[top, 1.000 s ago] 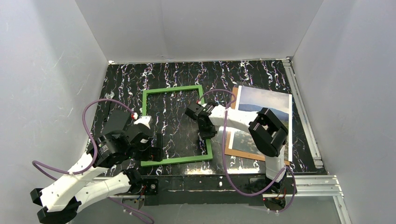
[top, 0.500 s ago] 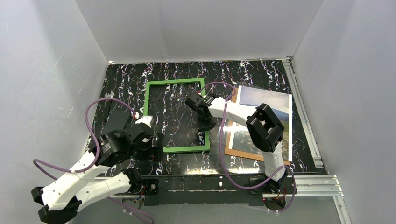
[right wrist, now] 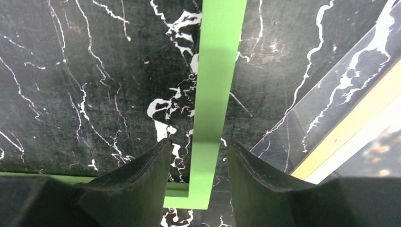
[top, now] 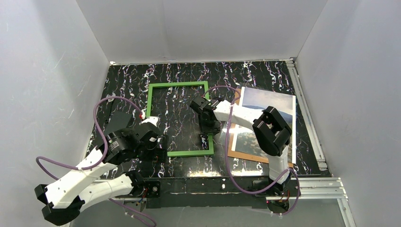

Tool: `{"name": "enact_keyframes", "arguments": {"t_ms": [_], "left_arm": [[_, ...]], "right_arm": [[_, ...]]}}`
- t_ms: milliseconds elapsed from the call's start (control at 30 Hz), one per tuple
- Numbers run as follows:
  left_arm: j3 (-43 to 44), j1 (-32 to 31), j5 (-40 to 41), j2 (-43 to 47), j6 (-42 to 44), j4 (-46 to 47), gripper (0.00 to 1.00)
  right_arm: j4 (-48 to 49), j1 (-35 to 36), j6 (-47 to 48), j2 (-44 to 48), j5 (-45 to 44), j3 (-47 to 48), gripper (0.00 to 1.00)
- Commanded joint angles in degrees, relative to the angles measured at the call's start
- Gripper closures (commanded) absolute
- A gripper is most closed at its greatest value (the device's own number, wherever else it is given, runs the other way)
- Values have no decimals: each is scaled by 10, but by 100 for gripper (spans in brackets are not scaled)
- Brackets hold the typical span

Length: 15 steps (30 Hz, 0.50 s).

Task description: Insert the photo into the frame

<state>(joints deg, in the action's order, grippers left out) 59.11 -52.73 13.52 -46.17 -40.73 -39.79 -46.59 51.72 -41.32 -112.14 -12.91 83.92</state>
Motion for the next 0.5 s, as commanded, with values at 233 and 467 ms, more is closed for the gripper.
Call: {"name": "enact_keyframes", "arguments": {"t_ms": [233,467], "left_arm": [[4,-4,12,15,-4,-51,0],[-3,-4,9,17,-11,-50,0]], "right_arm": [[50,7,-33,55,76,-79,44],[78,17,-42,82,97,-119,44]]}}
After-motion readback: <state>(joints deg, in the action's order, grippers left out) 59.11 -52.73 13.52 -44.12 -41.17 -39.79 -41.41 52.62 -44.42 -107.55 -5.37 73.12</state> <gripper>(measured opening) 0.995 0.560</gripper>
